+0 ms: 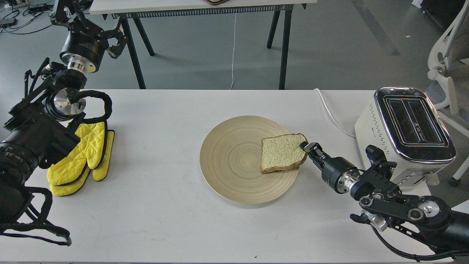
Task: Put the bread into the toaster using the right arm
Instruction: 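Lift the bread slice off the plate and carry it above the toaster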
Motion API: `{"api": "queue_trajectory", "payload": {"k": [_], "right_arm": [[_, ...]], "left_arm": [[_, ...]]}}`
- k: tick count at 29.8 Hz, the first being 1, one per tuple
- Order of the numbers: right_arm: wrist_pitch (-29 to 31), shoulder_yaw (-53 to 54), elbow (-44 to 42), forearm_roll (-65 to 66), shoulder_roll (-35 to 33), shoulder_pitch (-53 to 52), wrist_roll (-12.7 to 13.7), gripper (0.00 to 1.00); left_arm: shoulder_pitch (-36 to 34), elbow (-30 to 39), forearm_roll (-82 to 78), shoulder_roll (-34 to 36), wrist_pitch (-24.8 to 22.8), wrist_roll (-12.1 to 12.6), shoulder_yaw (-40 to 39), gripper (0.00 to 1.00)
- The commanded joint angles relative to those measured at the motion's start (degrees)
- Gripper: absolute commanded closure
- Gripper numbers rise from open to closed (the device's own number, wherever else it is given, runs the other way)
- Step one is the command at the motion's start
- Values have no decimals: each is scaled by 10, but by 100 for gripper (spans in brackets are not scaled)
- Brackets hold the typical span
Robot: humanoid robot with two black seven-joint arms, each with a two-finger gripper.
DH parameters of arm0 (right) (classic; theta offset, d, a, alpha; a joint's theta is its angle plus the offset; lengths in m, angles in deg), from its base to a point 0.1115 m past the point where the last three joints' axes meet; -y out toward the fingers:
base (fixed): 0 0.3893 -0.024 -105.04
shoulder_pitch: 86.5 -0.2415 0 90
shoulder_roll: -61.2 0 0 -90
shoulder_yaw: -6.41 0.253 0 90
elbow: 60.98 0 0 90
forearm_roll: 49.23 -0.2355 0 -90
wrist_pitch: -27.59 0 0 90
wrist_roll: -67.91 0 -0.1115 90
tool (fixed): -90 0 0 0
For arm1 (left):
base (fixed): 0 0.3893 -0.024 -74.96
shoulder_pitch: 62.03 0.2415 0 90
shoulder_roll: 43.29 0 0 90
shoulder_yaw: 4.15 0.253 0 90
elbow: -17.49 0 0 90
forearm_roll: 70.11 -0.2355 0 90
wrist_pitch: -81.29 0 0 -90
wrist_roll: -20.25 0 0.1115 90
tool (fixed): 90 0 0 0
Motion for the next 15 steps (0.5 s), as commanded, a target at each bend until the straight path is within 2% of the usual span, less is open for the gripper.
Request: {"api": "queue_trajectory", "payload": {"k": [1, 8, 15], "right_arm": [[-5, 3, 50, 42, -57, -18, 0, 96], [-7, 3, 131, 165, -195, -70, 16, 96], [-2, 3, 190, 197, -343, -107, 36, 96]], "left_arm": [[0, 0, -1, 0, 0, 0, 1, 0], [0, 1, 0, 0, 0, 0, 2, 0], [0, 0, 0, 0, 0, 0, 2, 0]]}}
